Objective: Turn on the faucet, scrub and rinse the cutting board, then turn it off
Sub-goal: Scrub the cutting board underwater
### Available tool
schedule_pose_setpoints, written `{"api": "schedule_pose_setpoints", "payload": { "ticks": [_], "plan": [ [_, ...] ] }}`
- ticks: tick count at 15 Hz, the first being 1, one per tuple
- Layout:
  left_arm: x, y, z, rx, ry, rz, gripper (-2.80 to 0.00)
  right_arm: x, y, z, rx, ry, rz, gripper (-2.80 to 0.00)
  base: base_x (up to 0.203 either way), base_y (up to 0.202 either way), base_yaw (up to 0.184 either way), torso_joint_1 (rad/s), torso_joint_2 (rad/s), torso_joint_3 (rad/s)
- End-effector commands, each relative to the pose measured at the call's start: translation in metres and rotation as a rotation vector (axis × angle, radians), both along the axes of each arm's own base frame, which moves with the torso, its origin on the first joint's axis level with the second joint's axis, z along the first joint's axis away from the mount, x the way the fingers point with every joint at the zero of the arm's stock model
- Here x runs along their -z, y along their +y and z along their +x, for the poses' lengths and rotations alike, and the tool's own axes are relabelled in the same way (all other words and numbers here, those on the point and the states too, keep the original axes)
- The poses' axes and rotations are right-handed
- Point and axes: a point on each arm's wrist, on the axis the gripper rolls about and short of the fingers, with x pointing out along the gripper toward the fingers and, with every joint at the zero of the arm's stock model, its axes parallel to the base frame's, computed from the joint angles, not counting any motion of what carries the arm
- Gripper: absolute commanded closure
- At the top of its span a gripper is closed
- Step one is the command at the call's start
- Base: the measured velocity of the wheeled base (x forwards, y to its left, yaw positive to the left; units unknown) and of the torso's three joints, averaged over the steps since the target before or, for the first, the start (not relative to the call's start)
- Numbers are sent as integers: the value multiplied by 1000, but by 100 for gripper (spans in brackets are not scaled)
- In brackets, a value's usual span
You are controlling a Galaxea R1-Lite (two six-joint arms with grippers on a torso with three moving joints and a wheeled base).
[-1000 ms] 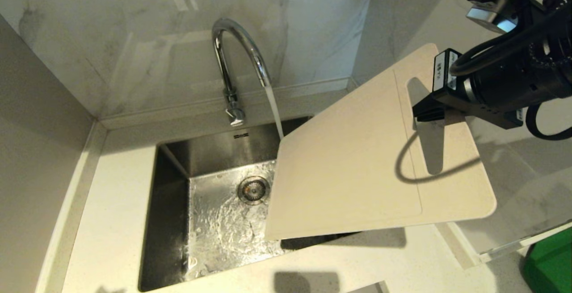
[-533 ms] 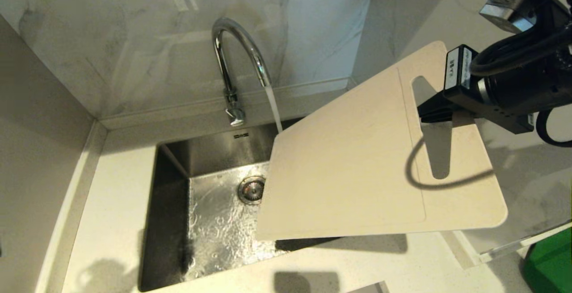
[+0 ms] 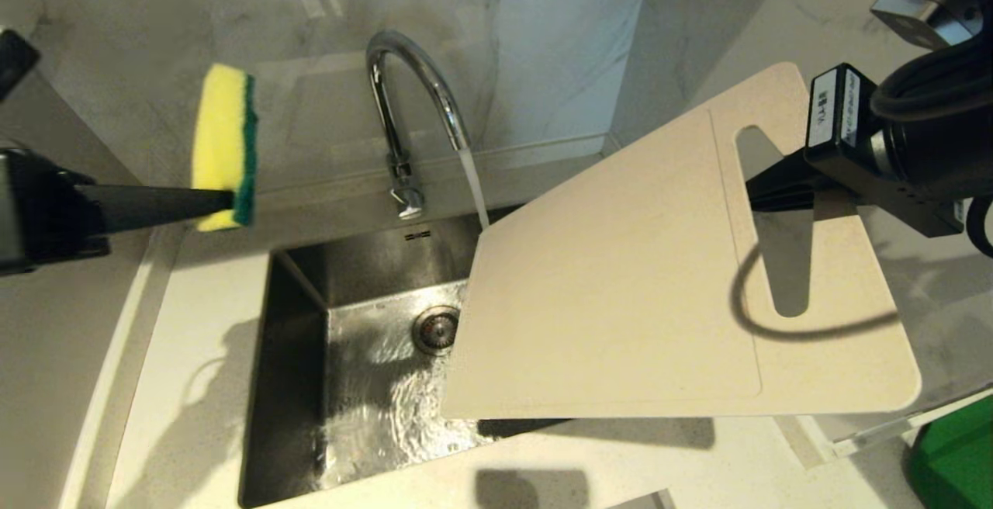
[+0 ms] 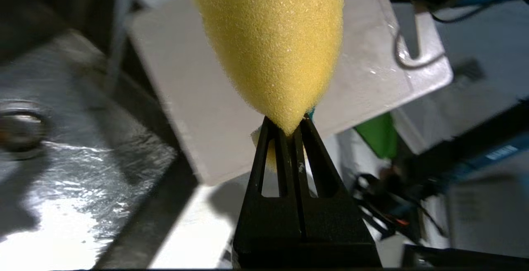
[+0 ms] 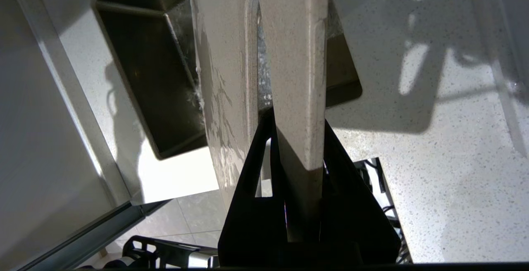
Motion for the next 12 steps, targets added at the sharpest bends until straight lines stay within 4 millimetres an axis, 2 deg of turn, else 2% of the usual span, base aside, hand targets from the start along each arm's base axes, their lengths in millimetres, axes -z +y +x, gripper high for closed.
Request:
{"api": "schedule_pose_setpoints", "payload": {
  "ticks": [1, 8, 11, 12],
  "plan": [
    [17, -35, 35, 106, 100, 23, 0, 0, 0, 0, -1, 3, 0, 0, 0, 0, 0, 0, 0, 0],
    [-4, -77, 81, 305, 189, 22, 0, -1, -1, -2, -5, -3, -2, 0, 0, 0, 0, 0, 0, 0],
    [-14, -101, 84, 392, 300, 60, 0, -1, 3, -6, -31, -7, 0, 0, 0, 0, 0, 0, 0, 0],
    [-11, -110, 86, 422, 350, 83, 0, -1, 4, -7, -37, -5, -2, 0, 0, 0, 0, 0, 0, 0]
  ]
}}
